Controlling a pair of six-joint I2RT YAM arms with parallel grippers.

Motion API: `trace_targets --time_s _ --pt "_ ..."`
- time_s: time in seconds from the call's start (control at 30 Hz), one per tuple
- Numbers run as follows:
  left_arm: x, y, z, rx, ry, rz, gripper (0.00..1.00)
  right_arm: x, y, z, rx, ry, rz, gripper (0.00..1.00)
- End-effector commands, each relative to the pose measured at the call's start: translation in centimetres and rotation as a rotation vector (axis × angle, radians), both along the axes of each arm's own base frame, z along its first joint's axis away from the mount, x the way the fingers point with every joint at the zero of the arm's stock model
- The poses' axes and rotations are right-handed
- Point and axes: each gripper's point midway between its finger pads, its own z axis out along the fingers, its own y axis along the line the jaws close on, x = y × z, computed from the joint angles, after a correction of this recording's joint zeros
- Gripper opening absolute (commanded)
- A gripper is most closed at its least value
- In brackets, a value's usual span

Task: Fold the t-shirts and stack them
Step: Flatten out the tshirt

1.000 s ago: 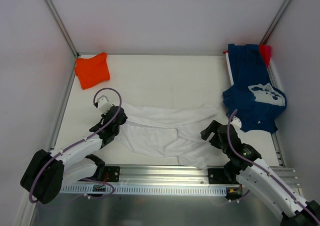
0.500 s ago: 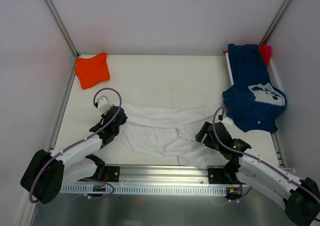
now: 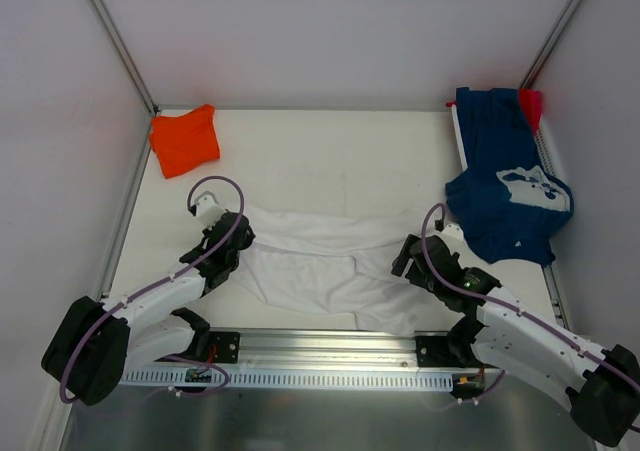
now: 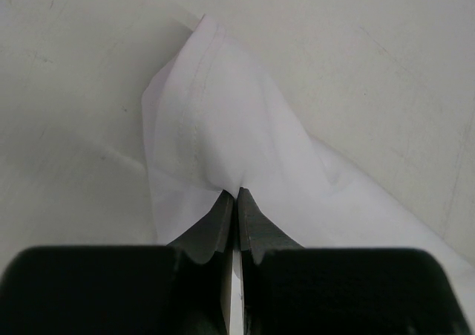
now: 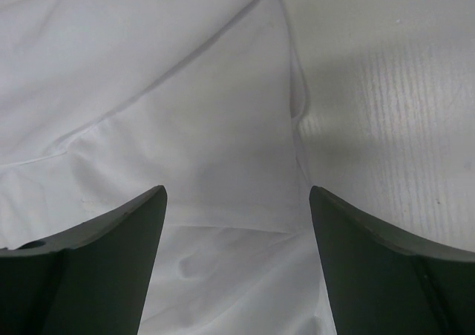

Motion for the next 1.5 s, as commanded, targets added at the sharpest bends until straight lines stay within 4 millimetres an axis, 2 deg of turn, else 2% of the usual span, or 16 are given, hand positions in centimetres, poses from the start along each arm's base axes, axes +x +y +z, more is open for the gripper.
trace_targets --time_s 0.0,0.37,0.73,1.2,1.33,1.43,1.47 --pt "0.1 0.1 0.0 0.006 -0.013 0.013 0.0 0.6 -1.1 1.9 -0.061 -0.046 -0.019 0.82" --pt "0.2 0.0 0.1 0.006 -0.017 0.012 0.0 0.5 -0.7 1.0 -0.044 -0.031 -0.019 0.83" --pt "0.2 0.0 -0.2 0.01 -0.009 0.009 0.0 1.0 1.1 -0.1 0.006 -0.013 0.016 0.82" --pt "0.2 0.0 -0.6 0.015 -0.001 0.014 0.0 0.8 0.9 -0.8 0.0 -0.004 0.007 0.79" --pt "0.3 0.1 -0.6 0.016 -0.004 0.014 0.0 0.8 0.9 -0.8 0.003 -0.003 0.006 0.74" --pt "0.3 0.1 -0.6 0.017 -0.005 0.014 0.0 0.8 0.9 -0.9 0.002 -0.002 0.004 0.65" --pt "0.3 0.1 -0.6 0.017 -0.005 0.015 0.0 0.8 0.9 -0.9 0.002 -0.002 0.004 0.58"
